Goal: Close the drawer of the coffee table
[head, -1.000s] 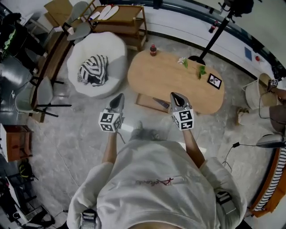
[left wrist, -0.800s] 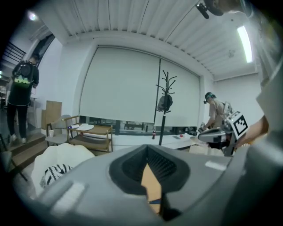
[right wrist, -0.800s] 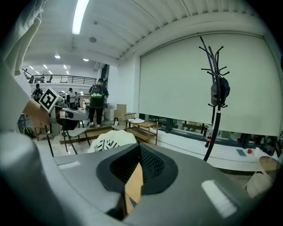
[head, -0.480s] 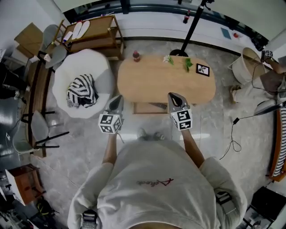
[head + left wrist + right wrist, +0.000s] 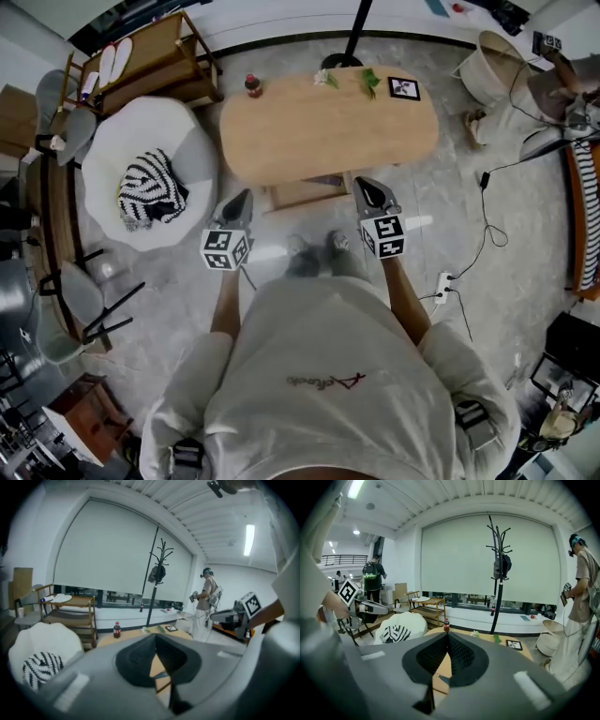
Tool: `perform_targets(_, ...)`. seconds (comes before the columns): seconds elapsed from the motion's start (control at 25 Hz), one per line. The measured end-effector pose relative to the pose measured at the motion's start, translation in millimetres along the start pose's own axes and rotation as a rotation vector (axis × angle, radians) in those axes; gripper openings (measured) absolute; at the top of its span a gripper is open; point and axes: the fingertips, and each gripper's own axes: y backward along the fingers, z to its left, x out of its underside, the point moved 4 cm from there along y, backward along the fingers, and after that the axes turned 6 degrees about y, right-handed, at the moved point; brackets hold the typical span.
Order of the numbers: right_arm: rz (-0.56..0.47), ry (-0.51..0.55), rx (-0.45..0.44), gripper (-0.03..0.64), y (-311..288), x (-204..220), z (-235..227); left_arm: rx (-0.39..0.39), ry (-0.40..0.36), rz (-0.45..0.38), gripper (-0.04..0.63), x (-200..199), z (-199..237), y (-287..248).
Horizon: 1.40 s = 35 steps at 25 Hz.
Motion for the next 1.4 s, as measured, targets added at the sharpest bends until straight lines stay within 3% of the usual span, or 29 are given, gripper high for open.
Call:
perform_targets(0.36, 0.137, -0.036, 0.001, 0.003, -5.7, 71.1, -3.4, 0.019, 0.066, 0.128, 0.000, 76.4, 3.1, -10.4)
perform_targets(0.72, 0.176, -0.051, -0.049, 0.003, -74.3, 160.2, -27.2, -0.059, 0.100, 0.216, 0.000, 179.3, 29.3, -46.4)
perform_targets(1.16, 0.292, -0.074, -0.153, 0.003, -167.1, 354.2, -14.7, -0.176, 0.152, 0.314, 0.000, 366.6, 101.9, -109.2)
perform_targets(1.4, 0.349, -0.123, -0.129, 0.005, -183.1, 459.6, -18.0, -0.248, 0.130, 0.361, 0.000, 455.9, 127.9, -130.8)
